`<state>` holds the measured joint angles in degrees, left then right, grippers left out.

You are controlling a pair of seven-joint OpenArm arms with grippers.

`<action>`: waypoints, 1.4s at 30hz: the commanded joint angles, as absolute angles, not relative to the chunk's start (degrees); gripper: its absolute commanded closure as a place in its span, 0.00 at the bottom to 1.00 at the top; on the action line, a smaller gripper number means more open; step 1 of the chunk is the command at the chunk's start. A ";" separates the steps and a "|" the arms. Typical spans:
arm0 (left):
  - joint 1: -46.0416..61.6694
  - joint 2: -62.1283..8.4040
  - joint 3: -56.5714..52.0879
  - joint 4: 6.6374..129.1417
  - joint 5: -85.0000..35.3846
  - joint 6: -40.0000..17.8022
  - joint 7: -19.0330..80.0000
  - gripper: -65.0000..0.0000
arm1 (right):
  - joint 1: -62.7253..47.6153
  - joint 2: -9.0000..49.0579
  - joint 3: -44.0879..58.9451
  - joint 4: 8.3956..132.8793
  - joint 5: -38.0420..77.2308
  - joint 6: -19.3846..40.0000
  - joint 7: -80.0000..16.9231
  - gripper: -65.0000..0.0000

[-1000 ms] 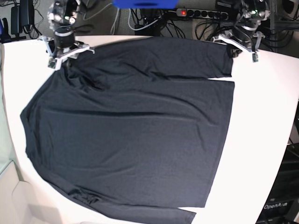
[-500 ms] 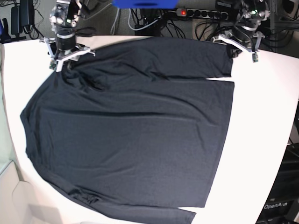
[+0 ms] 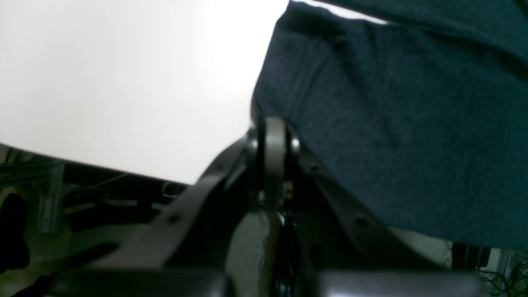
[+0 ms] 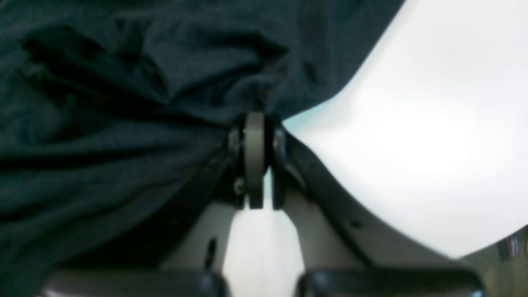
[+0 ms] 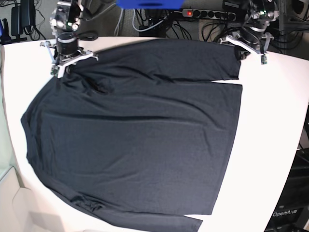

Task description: Fold the T-shirt properly

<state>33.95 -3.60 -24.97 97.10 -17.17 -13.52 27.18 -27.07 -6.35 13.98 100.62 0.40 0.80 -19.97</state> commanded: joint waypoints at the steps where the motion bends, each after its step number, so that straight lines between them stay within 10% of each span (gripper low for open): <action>1: 34.59 -3.65 -25.10 97.54 -16.75 -13.23 28.62 1.00 | -26.95 -6.02 14.11 103.43 0.31 0.84 -18.07 1.00; 42: 3.82 -3.74 -31.25 110.29 -16.57 -12.79 62.37 1.00 | -8.75 -1.36 7.96 103.87 0.04 0.84 -26.24 1.00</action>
<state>4.71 -3.18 -31.14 109.43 -16.40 -12.88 63.24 -9.41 -1.67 7.90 102.69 0.32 0.80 -27.99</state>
